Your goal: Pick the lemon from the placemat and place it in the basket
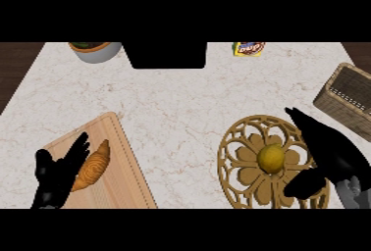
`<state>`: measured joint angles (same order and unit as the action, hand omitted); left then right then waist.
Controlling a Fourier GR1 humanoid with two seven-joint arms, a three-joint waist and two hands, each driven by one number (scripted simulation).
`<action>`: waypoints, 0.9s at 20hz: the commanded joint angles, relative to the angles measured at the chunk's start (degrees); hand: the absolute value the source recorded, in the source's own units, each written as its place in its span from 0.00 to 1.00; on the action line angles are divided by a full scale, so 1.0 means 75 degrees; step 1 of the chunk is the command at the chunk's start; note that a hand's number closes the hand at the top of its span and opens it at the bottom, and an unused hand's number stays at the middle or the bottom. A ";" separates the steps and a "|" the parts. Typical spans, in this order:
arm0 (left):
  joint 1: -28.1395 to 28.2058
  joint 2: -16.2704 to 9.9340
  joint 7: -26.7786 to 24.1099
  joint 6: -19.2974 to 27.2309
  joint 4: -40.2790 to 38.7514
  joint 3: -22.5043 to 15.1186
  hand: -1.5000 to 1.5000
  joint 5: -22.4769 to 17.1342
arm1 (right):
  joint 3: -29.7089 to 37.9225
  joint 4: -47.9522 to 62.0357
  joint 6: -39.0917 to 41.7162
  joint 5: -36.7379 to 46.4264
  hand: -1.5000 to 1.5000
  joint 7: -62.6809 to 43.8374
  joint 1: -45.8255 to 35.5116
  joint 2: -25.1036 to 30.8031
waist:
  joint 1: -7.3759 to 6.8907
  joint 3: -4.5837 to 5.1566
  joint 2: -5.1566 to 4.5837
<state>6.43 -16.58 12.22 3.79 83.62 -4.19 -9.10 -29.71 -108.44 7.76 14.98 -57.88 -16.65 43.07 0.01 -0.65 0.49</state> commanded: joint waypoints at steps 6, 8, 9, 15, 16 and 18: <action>0.0453 0.0043 0.0186 -0.0104 -0.0223 0.0136 0.50 0.0040 | 0.0107 0.1113 -0.0164 0.0892 0.00 0.0702 0.0264 -0.0764 | -0.0048 0.0084 -0.0071; 0.0304 0.0230 -0.0263 -0.0167 -0.0889 -0.0015 0.50 0.0260 | -0.0044 0.0743 0.0192 0.0904 0.00 -0.0048 -0.0202 -0.1149 | -0.0027 0.0093 -0.0073; 0.0160 0.0262 0.0128 -0.0043 -0.0535 -0.0043 0.50 0.0275 | -0.0182 0.0955 -0.0008 0.1234 0.00 0.0239 0.0114 -0.1227 | -0.0018 0.0088 -0.0069; 0.0476 0.0281 0.0301 -0.0064 -0.0126 -0.0054 0.50 0.0273 | 0.0046 0.1340 0.0618 0.0932 0.00 0.0159 0.0216 -0.1124 | -0.0047 0.0086 -0.0067; -0.0155 0.0232 0.0602 -0.0100 -0.0375 0.0093 0.50 0.0193 | 0.0069 0.1582 0.0687 0.0933 0.00 0.0295 0.0054 -0.1309 | -0.0024 0.0087 -0.0078; 0.0315 0.0395 0.0238 -0.0018 -0.0283 -0.0109 0.50 0.0435 | 0.0164 0.1772 0.0605 0.1104 0.00 0.0360 0.0186 -0.1295 | -0.0032 0.0087 -0.0072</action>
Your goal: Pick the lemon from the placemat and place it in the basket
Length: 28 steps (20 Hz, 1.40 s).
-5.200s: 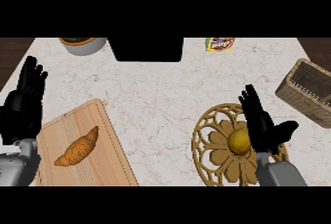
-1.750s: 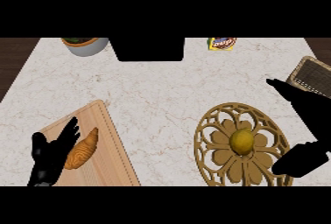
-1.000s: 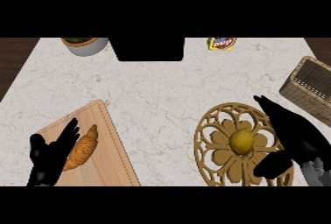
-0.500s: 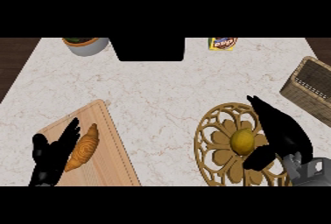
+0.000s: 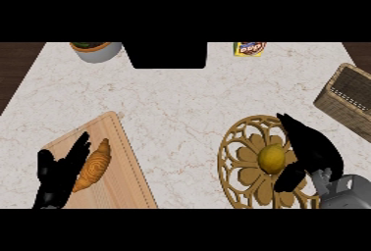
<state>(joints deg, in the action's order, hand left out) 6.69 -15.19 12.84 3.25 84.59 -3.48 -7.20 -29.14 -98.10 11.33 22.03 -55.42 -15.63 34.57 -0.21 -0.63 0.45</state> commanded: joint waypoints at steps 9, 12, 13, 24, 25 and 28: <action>0.0238 -0.0110 0.0522 -0.0259 -0.0310 0.0315 0.50 -0.0133 | -0.0325 0.0464 -0.0217 0.1035 0.00 0.0249 0.0480 -0.0872 | 0.0011 0.0082 -0.0059; -0.0050 0.0240 0.0180 -0.0097 -0.0875 0.0131 0.50 0.0174 | -0.0024 0.0598 -0.0304 0.1160 0.00 0.0619 0.0582 -0.0790 | 0.0057 0.0084 -0.0065; -0.0061 0.0183 0.0425 -0.0197 -0.0542 0.0072 0.50 0.0140 | 0.0221 0.1208 -0.0158 0.1062 0.00 0.0810 0.0147 -0.0958 | 0.0001 0.0082 -0.0071; -0.0112 0.0303 0.0301 -0.0312 -0.0756 0.0194 0.50 0.0195 | -0.0013 0.1410 0.0125 0.2112 1.00 0.1744 0.0020 -0.0704 | 0.0019 0.0085 -0.0067; 0.0174 0.0124 0.0692 -0.0333 -0.0114 0.0300 0.50 0.0067 | -0.0065 0.1470 -0.0135 0.2289 1.00 0.2021 0.0428 -0.0586 | 0.0007 0.0081 -0.0058; -0.0417 0.0196 0.0730 -0.0246 -0.0595 0.0318 0.50 0.0248 | -0.0081 0.2205 -0.0169 0.2535 1.00 0.2093 -0.0089 -0.1116 | -0.0015 0.0081 -0.0083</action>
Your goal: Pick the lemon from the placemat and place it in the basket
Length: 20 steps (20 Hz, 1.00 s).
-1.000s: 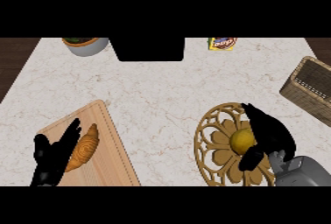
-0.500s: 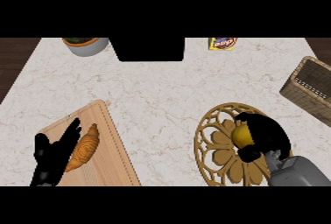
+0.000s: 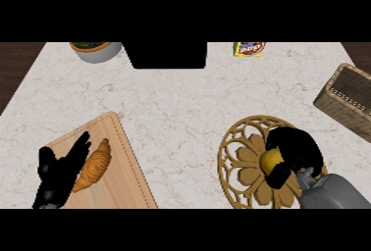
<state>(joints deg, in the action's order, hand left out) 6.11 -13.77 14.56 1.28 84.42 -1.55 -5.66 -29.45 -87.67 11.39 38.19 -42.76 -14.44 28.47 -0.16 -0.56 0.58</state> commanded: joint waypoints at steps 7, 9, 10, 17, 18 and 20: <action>0.0656 0.0028 0.0139 0.0078 -0.0225 0.0149 0.50 -0.0011 | -0.1635 -0.2547 0.0320 0.0521 1.00 0.3882 0.0984 0.2109 | 0.0310 0.0072 0.0143; 0.0523 -0.0011 0.0229 0.0081 -0.0142 0.0235 0.50 -0.0086 | -0.1971 -0.3202 0.0124 0.0650 1.00 0.4771 0.1183 0.2604 | 0.0537 0.0050 0.0203; 0.0628 0.0056 0.0236 0.0178 -0.0241 0.0277 0.50 -0.0082 | -0.1773 -0.3585 -0.0080 0.0577 1.00 0.5197 0.1186 0.2945 | 0.0623 0.0054 0.0182; 0.1096 -0.0009 0.0170 0.0224 0.0094 0.0522 0.50 -0.0219 | -0.0471 -0.5128 -0.0987 -0.2793 1.00 0.6496 0.2828 0.2670 | 0.1073 0.0017 0.0008; 0.1162 0.0076 0.0121 0.0189 0.0159 0.0463 0.50 -0.0263 | -0.0200 -0.5370 -0.1020 -0.3183 1.00 0.6641 0.2893 0.2708 | 0.1068 0.0026 0.0010; 0.1229 -0.0004 0.0101 0.0166 0.0318 0.0543 0.50 -0.0296 | 0.0589 -0.5743 -0.1209 -0.3890 1.00 0.6842 0.2968 0.2789 | 0.1024 0.0027 0.0015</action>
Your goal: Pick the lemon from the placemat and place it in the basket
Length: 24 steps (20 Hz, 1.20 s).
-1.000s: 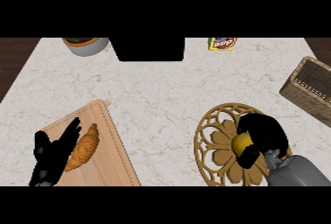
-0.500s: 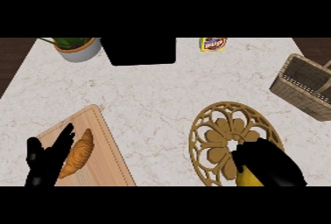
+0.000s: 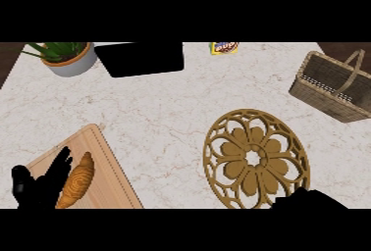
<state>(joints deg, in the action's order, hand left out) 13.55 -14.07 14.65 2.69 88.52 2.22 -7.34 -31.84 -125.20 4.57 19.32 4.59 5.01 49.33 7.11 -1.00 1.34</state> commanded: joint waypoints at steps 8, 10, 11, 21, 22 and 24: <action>0.0259 0.0114 0.0129 0.0054 -0.0087 -0.0049 0.50 0.0016 | 0.3815 -0.0844 0.0043 -0.4092 1.00 0.0481 0.0697 0.0717 | 0.0016 0.0119 -0.0143; 0.0339 0.0089 0.0101 0.0049 -0.0125 -0.0046 0.50 0.0058 | 0.4567 -0.0664 0.0150 -0.4762 1.00 0.0421 0.0724 0.0837 | 0.0045 0.0126 -0.0112; 0.0253 0.0146 0.0085 0.0035 -0.0017 -0.0068 0.50 -0.0003 | 0.4945 -0.0380 0.0227 -0.5185 1.00 0.0363 0.0584 0.0872 | -0.0086 0.0129 -0.0138; -0.0247 0.0023 0.0254 -0.0269 -0.0283 -0.0301 0.50 0.0086 | 0.8197 0.3152 0.2589 -0.8607 1.00 -0.0408 -0.0645 0.3053 | -0.0722 0.0153 -0.0225; -0.0064 0.0121 0.0010 -0.0133 -0.0425 -0.0289 0.50 0.0214 | 0.8569 0.3589 0.3140 -0.8848 1.00 -0.0278 -0.0525 0.3206 | -0.0628 0.0145 -0.0176; -0.0198 0.0028 0.0285 -0.0308 -0.0277 -0.0520 0.50 0.0295 | 0.8627 0.4762 0.3626 -0.8888 1.00 -0.0278 -0.0863 0.3670 | -0.0986 0.0132 -0.0248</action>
<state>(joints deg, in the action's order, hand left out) 11.11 -14.19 13.73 1.12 88.69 0.62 -6.22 27.75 -102.11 24.18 -42.27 3.03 1.63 70.98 2.26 -0.26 0.18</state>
